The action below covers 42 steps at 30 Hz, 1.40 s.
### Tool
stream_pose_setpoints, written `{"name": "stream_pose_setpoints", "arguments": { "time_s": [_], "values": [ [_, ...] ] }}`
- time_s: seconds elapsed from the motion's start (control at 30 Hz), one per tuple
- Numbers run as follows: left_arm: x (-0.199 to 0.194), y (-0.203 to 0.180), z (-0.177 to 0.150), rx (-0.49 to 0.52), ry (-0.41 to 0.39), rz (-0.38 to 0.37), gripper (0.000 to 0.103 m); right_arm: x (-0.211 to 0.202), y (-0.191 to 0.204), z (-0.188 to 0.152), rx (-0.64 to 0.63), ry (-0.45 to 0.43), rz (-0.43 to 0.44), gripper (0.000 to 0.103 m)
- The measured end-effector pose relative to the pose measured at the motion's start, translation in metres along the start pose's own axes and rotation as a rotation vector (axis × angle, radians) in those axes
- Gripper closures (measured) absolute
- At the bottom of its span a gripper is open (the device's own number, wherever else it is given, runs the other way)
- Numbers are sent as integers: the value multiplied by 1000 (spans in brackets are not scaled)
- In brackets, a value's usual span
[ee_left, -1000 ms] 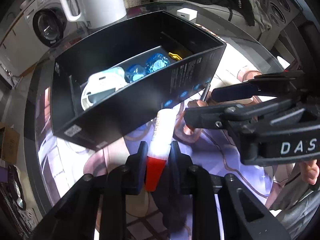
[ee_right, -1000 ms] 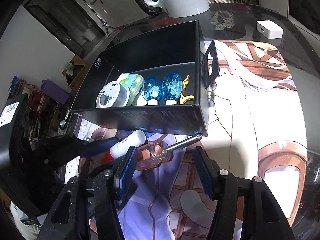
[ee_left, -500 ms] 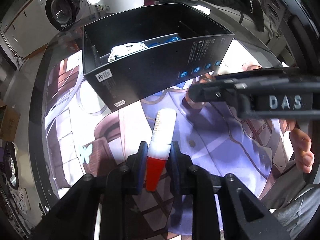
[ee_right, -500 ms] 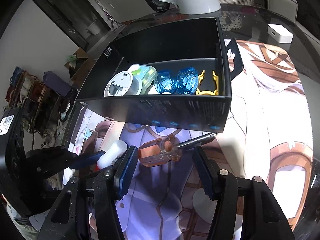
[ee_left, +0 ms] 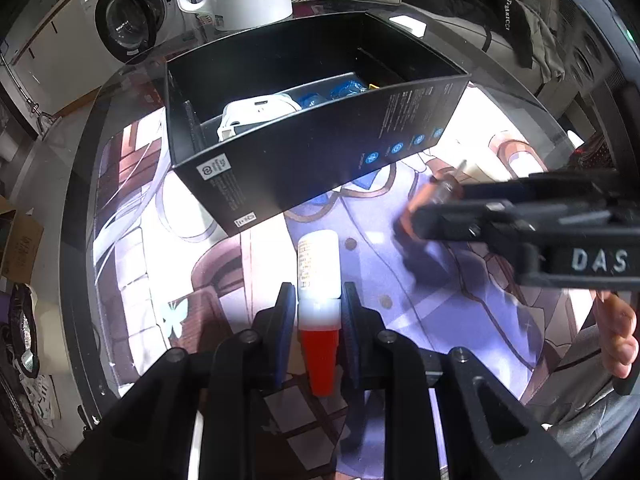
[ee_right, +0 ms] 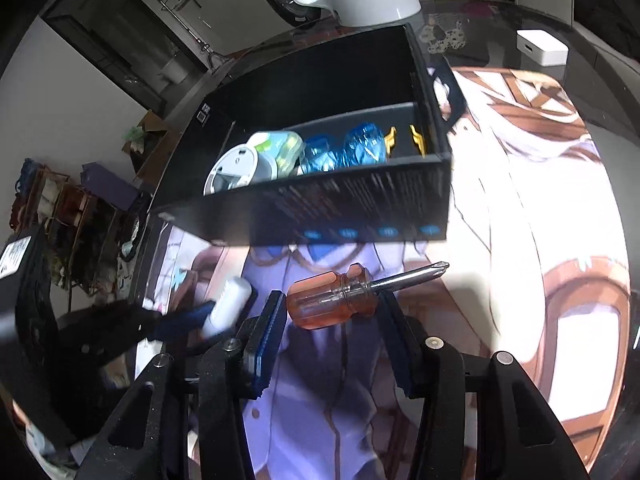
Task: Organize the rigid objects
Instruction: 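Close left gripper on glue bottle while right closes on screwdriver handle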
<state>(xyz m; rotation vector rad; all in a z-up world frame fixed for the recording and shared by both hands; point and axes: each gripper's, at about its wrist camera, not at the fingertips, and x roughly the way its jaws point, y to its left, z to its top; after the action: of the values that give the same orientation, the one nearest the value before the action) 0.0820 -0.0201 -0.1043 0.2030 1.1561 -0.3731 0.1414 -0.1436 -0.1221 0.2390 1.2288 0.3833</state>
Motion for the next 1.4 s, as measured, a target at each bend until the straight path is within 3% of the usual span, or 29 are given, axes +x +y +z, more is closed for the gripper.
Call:
{"name": "stream_pose_setpoints", "arguments": {
  "time_s": [0.4, 0.5, 0.73, 1.0, 1.13, 1.23, 1.33, 1.4],
  "values": [
    [7, -9, 10, 23, -6, 37, 76, -29, -18, -25, -16, 22, 61, 51],
    [9, -10, 13, 19, -11, 41, 68, -36, -20, -24, -18, 1, 51, 51],
    [12, -12, 17, 15, -9, 51, 68, -23, -29, -13, 22, 25, 48, 51],
    [9, -6, 12, -4, 3, 42, 68, -24, -13, -17, -103, 13, -33, 51],
    [8, -3, 8, -11, 6, 37, 70, -26, -8, -27, -152, 50, -62, 71],
    [7, -3, 8, -15, 5, 36, 71, -27, -4, -33, -197, 68, -82, 78],
    [9, -3, 10, -25, 12, 29, 82, -26, 3, -39, -246, 59, -108, 78],
    [10, -4, 12, -31, 14, 31, 83, -25, 4, -41, -259, 56, -117, 78]
  ]
}}
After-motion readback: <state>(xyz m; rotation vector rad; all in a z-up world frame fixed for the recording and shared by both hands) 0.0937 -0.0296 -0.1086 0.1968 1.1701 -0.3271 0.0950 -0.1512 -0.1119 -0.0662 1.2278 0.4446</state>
